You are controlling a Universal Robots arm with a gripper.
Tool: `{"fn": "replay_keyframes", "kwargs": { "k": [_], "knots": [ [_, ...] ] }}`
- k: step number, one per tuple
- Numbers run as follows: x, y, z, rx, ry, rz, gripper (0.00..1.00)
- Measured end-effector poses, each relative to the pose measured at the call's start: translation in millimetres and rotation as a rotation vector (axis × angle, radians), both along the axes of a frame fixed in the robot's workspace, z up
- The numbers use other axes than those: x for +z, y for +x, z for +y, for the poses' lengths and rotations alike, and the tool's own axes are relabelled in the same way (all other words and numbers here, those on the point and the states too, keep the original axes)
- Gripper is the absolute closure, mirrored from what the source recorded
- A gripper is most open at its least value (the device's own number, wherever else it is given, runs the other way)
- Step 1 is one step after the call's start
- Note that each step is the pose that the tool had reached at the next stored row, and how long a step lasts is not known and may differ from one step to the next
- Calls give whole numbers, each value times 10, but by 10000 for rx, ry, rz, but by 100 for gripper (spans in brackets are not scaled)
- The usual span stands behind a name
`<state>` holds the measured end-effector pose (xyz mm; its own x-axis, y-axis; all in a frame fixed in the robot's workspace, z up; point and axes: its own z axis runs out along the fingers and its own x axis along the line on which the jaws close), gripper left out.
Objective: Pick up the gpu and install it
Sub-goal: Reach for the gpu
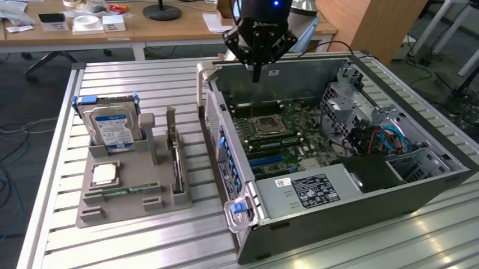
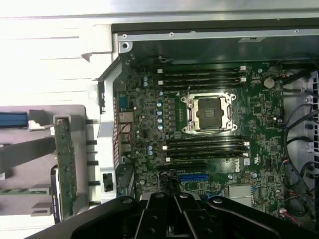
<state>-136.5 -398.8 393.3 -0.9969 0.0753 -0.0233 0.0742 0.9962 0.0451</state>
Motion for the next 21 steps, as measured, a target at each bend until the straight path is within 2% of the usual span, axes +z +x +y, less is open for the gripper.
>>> {"fn": "replay_keyframes", "kwargs": {
  "k": [21],
  "knots": [
    [0,-121,0,-1,0,0,89]
  ]
}}
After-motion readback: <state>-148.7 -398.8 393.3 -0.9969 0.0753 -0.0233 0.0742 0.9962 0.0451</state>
